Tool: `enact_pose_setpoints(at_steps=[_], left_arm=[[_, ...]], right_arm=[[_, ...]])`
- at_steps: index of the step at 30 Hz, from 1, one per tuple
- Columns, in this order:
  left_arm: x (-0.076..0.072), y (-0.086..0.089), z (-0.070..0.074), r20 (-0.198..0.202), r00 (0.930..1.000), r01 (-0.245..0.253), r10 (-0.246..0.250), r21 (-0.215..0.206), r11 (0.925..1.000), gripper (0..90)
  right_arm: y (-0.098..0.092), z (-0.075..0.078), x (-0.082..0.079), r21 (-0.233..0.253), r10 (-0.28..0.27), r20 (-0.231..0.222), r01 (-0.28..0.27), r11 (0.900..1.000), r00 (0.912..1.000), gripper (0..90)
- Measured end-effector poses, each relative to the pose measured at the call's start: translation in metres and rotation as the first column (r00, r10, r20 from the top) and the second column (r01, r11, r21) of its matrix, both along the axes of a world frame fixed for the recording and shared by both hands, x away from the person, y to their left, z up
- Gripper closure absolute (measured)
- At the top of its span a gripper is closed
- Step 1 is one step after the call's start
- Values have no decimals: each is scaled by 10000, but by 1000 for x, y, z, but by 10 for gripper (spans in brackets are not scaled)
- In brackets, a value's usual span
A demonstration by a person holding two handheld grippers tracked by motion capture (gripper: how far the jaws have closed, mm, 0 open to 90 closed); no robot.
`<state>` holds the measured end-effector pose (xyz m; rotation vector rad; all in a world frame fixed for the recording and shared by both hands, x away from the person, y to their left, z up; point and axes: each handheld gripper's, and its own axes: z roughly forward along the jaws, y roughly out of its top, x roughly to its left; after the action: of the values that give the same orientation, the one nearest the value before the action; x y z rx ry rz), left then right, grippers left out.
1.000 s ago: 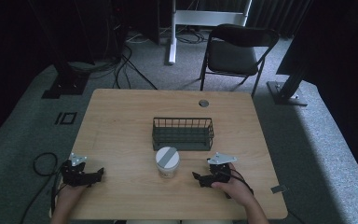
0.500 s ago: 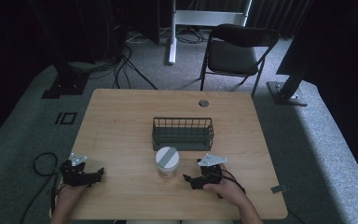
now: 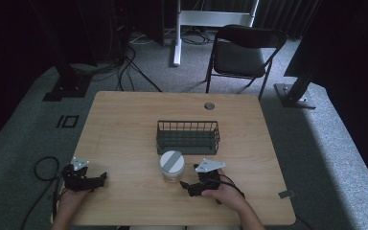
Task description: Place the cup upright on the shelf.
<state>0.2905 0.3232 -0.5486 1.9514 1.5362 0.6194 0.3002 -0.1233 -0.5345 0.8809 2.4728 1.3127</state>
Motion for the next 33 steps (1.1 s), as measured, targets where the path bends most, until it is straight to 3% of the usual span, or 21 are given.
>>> enact_pose_setpoints(at_steps=[17, 33], left_arm=[[0, 0, 0, -1, 10000, -2, 2, 0, 10000, 1], [0, 0, 0, 0, 10000, -1, 1, 1, 10000, 1]], right_arm=[[23, 3, -1, 494, 348, 274, -361, 9981, 9990, 125], [38, 1, 1, 896, 129, 639, -186, 9958, 9979, 133]])
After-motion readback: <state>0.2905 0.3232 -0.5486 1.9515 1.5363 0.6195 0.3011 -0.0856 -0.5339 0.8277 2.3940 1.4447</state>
